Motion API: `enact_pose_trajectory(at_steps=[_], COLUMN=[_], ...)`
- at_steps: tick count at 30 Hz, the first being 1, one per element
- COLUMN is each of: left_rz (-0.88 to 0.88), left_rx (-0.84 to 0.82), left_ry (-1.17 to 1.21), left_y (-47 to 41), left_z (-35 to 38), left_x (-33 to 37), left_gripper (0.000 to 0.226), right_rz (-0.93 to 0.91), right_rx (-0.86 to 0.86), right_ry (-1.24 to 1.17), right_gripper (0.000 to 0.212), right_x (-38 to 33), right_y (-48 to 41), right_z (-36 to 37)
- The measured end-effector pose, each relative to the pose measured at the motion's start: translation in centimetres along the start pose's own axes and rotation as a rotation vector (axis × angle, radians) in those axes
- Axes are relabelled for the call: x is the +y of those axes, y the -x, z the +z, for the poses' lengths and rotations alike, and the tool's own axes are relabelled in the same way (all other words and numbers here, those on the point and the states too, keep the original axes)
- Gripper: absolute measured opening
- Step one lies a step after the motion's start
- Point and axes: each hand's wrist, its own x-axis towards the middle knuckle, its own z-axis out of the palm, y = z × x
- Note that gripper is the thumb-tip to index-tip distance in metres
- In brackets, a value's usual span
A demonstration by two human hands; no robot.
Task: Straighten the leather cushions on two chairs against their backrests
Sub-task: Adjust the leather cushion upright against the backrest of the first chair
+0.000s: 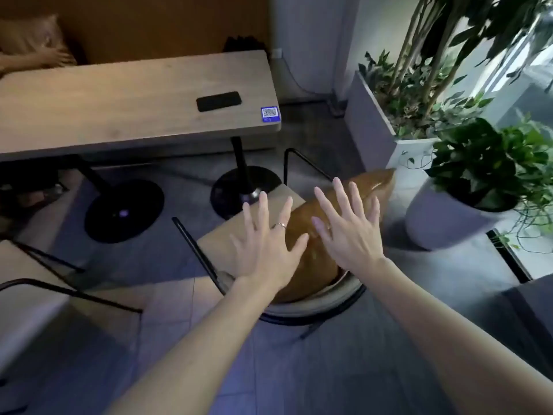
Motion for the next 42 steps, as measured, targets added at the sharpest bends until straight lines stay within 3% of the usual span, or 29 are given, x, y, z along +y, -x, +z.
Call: enact_pose_trajectory(at_steps=[3, 14, 20, 26, 29, 32, 36, 40, 42], left_rz=[-0.031, -0.105, -0.437, -0.563, -0.574, -0.612, -0.713, -0.891, -0.881], left_rx=[-0.071, -0.172, 0.02, 0.081, 0.14, 0.13, 0.119, -0.04, -0.134], left_ry=[-0.06, -0.005, 0.463, 1.078, 1.2, 1.236, 1.233, 1.504, 1.603], left_y=[0.7, 2.4, 5.5, 8.8, 9.4, 9.5, 9.8, 9.8, 9.9], left_z=[2.1, 3.0, 1.7, 3.4, 4.5, 5.6, 6.9, 6.9, 7.1], left_x=[0.0, -0.7, -2.8, -4.2, -4.2, -3.6, -2.9, -1.3, -0.3], left_gripper=[0.077, 0.078, 0.069, 0.059, 0.055, 0.072, 0.102, 0.126, 0.132], right_rz=[0.058, 0.142, 0.317, 0.569, 0.717, 0.804, 1.042, 1.167, 1.17], right_rx=[-0.076, 0.014, 0.172, 0.055, 0.057, -0.001, -0.032, -0.048, -0.052], right_ry=[0.006, -0.178, -0.43, -0.532, -0.612, -0.625, -0.905, -1.064, -1.115], right_gripper=[0.065, 0.061, 0.046, 0.069, 0.072, 0.079, 0.084, 0.043, 0.036], right_x=[0.4, -0.1, 0.0, 0.7, 0.7, 0.7, 1.7, 2.7, 3.3], right_y=[0.9, 3.7, 7.2, 8.6, 8.2, 7.8, 7.2, 7.0, 7.1], right_z=[2.1, 3.9, 4.2, 5.3, 6.2, 7.4, 8.6, 9.7, 10.4])
